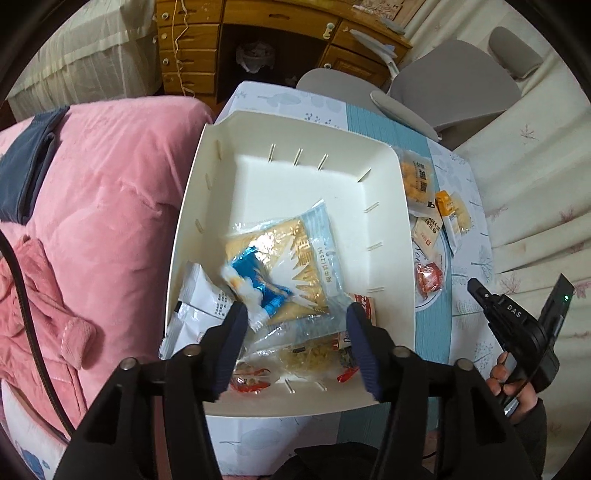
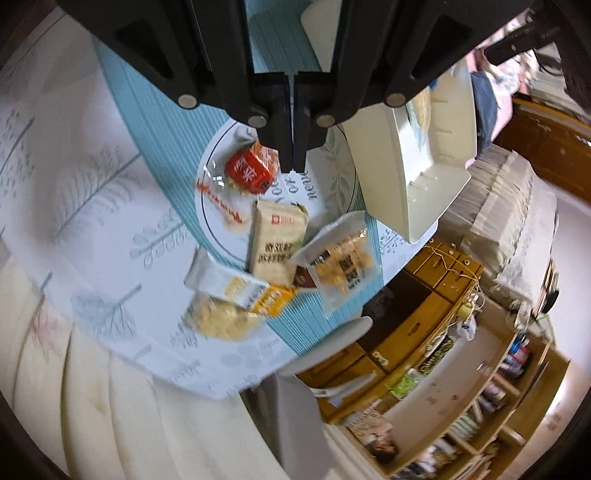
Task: Organize snacks
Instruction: 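Carry the blue wafer pack into the white tray and open the left tool, then open the right tool and bring both tools back over the placemat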
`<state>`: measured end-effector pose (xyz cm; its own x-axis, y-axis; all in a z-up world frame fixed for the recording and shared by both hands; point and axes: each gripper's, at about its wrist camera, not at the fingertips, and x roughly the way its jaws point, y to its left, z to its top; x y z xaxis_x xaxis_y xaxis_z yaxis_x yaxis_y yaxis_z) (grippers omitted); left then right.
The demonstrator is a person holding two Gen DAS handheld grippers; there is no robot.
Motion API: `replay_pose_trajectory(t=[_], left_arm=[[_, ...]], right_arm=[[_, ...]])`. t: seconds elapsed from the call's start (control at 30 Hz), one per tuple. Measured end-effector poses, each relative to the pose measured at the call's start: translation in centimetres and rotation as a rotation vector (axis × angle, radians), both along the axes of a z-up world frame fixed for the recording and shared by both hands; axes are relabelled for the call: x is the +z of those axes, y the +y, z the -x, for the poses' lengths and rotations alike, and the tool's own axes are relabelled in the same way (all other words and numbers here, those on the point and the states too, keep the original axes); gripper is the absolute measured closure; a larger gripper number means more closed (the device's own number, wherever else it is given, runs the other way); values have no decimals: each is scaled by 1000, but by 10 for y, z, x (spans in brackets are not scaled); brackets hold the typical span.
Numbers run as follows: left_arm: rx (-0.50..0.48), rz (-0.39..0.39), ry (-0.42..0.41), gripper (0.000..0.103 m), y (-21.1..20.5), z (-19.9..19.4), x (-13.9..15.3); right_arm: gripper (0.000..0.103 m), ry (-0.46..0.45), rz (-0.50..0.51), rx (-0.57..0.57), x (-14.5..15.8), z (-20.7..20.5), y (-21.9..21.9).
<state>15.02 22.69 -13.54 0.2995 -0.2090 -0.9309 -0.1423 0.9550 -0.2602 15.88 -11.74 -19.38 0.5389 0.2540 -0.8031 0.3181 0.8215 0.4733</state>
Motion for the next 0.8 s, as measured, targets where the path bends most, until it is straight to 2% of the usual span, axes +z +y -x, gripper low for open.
replay_pose_trajectory(t=[0.2,0.27,0.33,0.5,0.63,0.8], left_arm=[[-30,10,-44,43,-1,-2,6],[-44,14,-51,39,-3,-4,7],[-65,16,-55,39,-7,-6,8],[-132,12,-73,37,-29,-11,10],[-180,37,-77,37,-53,-11,12],[-219,22,-68,36,-89,-12,14]], right_arm=[[102,95,-47,-44,-17,-3,-4],[101,132,-64,-57,-24,-4,-6],[97,152,-88,-69,-28,-2,-9],[75,158,-114,-69,-29,3,-18],[69,149,-125,-62,-26,5,-30],[63,144,-133,-46,-22,7,-50]])
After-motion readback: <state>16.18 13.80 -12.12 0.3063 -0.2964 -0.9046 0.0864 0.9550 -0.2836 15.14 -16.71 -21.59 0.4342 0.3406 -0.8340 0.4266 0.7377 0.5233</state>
